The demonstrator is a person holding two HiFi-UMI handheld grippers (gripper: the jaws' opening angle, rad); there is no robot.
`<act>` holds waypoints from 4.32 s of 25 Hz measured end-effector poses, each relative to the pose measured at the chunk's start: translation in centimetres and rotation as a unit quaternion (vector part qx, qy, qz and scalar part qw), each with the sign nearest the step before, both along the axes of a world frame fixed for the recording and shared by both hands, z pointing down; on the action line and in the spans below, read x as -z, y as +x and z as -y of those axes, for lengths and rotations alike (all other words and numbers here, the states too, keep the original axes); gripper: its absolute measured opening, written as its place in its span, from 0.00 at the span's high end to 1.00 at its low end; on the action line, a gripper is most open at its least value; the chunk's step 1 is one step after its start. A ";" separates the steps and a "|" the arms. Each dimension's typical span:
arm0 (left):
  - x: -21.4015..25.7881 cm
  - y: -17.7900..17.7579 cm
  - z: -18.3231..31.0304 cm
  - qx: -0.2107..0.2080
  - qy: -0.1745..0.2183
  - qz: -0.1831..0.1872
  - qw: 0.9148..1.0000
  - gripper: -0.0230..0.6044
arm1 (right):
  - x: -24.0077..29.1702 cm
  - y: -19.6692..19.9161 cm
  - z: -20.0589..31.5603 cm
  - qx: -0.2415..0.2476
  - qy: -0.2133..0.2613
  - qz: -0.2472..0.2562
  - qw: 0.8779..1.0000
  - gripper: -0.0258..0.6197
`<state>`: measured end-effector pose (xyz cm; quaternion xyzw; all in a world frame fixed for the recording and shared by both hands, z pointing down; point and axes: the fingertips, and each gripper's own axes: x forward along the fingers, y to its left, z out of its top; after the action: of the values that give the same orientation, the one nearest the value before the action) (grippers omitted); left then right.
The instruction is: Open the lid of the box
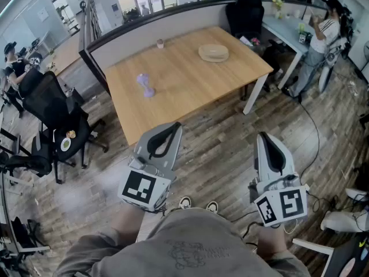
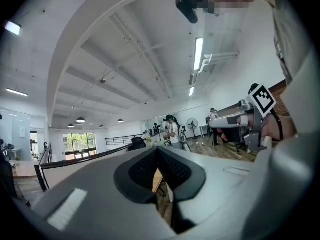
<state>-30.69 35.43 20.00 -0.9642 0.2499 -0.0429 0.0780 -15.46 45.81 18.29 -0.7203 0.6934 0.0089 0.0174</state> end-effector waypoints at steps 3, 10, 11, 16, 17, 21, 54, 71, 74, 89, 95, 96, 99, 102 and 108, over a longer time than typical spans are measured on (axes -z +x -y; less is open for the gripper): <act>-0.3 0.6 -0.1 0.003 -0.001 0.000 1.000 0.96 | -0.3 0.9 -0.2 -0.002 0.002 0.010 1.000 0.93; -0.6 2.2 -1.9 -0.017 -0.010 0.003 1.000 0.96 | -0.3 1.9 -1.0 0.005 -0.004 0.011 1.000 0.93; -0.8 2.5 -2.2 -0.017 -0.010 0.004 1.000 0.96 | -0.4 2.0 -1.1 0.007 -0.004 0.012 1.000 0.93; -1.4 3.9 -3.2 -0.008 -0.013 0.004 1.000 0.96 | -0.8 2.9 -2.0 0.022 -0.003 0.011 1.000 0.93; -1.5 4.3 -3.6 -0.011 -0.013 0.007 1.000 0.96 | -1.0 3.2 -2.3 0.024 -0.004 0.010 1.000 0.93; -1.8 5.4 -4.8 -0.007 -0.007 0.006 1.000 0.96 | -1.8 4.7 -3.5 0.028 -0.005 0.012 1.000 0.93; -3.9 12.9 17.1 0.025 -0.009 0.009 1.000 0.50 | -2.6 12.5 15.7 0.057 -0.018 0.000 0.998 0.75; -4.2 15.1 34.9 0.015 -0.022 0.009 1.000 0.50 | -1.8 15.7 33.7 0.042 -0.013 0.001 0.999 0.62; -4.1 16.3 36.8 0.013 -0.010 0.007 1.000 0.50 | -1.9 17.6 35.5 0.033 -0.010 -0.001 0.999 0.61; -6.2 26.0 46.5 0.046 -0.025 0.004 0.999 0.50 | -4.8 28.7 47.6 0.073 -0.036 0.010 0.997 0.61; -6.3 30.1 50.7 0.094 -0.049 0.020 0.994 0.50 | -4.7 34.0 53.5 0.111 -0.045 0.003 0.993 0.61; -6.4 30.6 51.4 0.104 -0.050 0.020 0.993 0.50 | -4.9 34.7 54.4 0.119 -0.048 0.003 0.992 0.60; -6.3 31.9 53.4 0.128 -0.048 0.002 0.991 0.50 | -5.3 36.9 57.1 0.134 -0.051 0.013 0.990 0.60; -6.2 33.0 54.8 0.147 -0.044 0.002 0.988 0.50 | -5.6 38.7 59.1 0.150 -0.052 0.022 0.987 0.60; -6.8 33.9 55.9 0.172 -0.041 0.013 0.984 0.50 | -6.7 39.8 62.0 0.183 -0.065 0.018 0.981 0.60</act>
<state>3.19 -20.43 26.82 -0.9087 0.4086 -0.0786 0.0328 24.36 -16.21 25.01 -0.5811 0.8120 -0.0521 -0.0155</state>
